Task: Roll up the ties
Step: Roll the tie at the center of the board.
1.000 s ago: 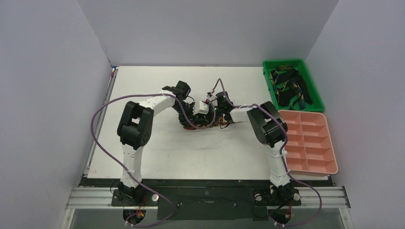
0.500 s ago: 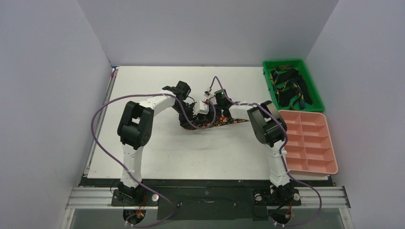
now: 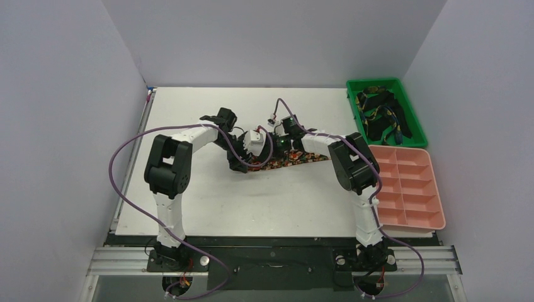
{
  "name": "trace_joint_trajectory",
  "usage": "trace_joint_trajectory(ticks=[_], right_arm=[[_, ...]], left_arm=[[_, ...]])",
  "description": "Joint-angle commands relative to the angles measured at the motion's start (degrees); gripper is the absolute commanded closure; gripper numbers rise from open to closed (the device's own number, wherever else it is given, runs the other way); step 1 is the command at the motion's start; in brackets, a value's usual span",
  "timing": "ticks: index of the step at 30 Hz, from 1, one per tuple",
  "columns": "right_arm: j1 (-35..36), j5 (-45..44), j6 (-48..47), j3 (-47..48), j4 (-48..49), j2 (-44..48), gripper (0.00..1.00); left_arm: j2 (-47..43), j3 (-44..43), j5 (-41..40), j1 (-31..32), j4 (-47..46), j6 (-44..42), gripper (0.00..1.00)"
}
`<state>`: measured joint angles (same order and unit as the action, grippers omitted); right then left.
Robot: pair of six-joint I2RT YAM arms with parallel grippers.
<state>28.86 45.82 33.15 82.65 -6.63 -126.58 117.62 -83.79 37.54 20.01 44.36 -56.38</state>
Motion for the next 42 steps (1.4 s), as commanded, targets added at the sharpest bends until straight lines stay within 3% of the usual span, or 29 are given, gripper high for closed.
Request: trace_joint_trajectory(ticks=[1, 9, 17, 25, 32, 36, 40, 42], right_arm=[[-0.54, -12.83, -10.53, -1.58, -12.95, -0.17, 1.0], [-0.37, -14.28, -13.73, -1.33, -15.43, -0.12, 1.0], [-0.19, -11.57, -13.2, -0.92, -14.64, -1.13, 1.0], [-0.91, -5.0, -10.54, -2.88, -9.89, -0.03, 1.0], [-3.94, -7.52, -15.32, -3.46, -15.83, 0.77, 1.0], [-5.43, -9.49, -18.53, -4.12, -19.21, 1.87, 1.0], [-6.39, -10.23, -21.27, -5.51, -20.07, 3.43, 1.0], [-6.63, -10.54, -22.2, -5.87, -20.12, 3.68, 1.0]], left_arm=[[-2.59, 0.33, 3.02, 0.19, -2.96, 1.85, 0.3], [-1.0, -1.02, -0.57, 1.6, -3.73, 3.87, 0.38], [-0.12, -3.08, -3.65, 3.65, -2.9, 4.43, 0.59], [2.7, -9.25, -3.59, 6.01, -0.69, 6.88, 0.65], [5.52, -14.19, -2.62, 9.21, 1.12, 8.64, 0.65], [6.17, -14.65, 1.9, 9.45, -1.09, 11.41, 0.61], [4.75, -9.22, 8.06, 8.65, -9.77, 16.16, 0.5], [3.13, -3.75, 10.17, 7.72, -18.32, 21.26, 0.47]])
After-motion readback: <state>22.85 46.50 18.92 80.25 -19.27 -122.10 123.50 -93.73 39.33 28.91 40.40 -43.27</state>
